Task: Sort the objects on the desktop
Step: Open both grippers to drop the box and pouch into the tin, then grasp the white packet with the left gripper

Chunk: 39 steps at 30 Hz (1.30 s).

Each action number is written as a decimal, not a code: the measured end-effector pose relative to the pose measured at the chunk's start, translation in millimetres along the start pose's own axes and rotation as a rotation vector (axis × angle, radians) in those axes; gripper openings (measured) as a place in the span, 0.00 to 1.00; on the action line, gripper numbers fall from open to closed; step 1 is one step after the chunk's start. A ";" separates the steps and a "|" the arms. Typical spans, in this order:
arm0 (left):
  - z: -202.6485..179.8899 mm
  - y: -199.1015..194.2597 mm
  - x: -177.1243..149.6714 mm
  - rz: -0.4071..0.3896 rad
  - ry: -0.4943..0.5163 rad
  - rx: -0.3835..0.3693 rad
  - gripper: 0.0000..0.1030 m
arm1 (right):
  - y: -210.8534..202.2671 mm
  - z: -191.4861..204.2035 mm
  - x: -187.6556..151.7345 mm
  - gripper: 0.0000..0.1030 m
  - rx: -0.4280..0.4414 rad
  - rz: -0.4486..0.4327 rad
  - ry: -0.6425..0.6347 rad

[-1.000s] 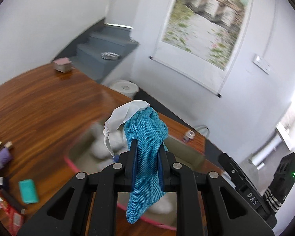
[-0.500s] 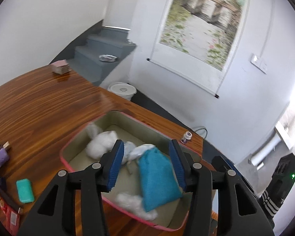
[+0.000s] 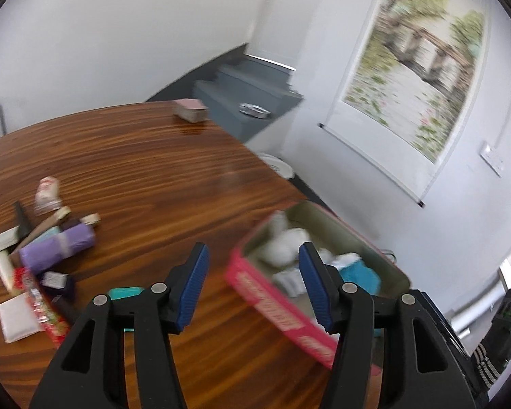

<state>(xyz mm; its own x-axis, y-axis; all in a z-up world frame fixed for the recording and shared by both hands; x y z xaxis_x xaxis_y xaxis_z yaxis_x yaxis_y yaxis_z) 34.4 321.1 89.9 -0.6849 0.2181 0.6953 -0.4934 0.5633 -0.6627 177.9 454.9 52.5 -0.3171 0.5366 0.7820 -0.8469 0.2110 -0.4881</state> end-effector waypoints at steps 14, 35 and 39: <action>155.0 -45.0 -17.9 -0.027 -0.133 0.265 0.57 | 26.1 71.7 -48.0 0.80 0.099 0.141 -0.132; 255.2 -22.1 -61.0 0.115 -0.034 0.289 0.57 | 44.5 121.8 -88.2 0.80 0.145 0.255 -0.221; 263.5 -17.0 -65.3 0.132 -0.037 0.277 0.57 | 46.4 123.8 -90.0 0.80 0.145 0.260 -0.219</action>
<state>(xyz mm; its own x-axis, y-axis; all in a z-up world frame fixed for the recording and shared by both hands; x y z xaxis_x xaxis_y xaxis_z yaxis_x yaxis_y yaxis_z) -53.8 87.3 -17.6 -0.7692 0.2426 0.5912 -0.5231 0.2925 -0.8005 114.2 315.3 7.4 -0.6003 0.3659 0.7112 -0.7726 -0.0356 -0.6338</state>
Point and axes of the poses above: each gripper's, at about its wrist camera, not at the fingertips, and y roughly the way its jaws point, z to its left, x to its top, the point moved 7 cm from there along y, roughly the way its jaws point, and after that the axes turned 5 degrees about z, right-handed, at the moved point
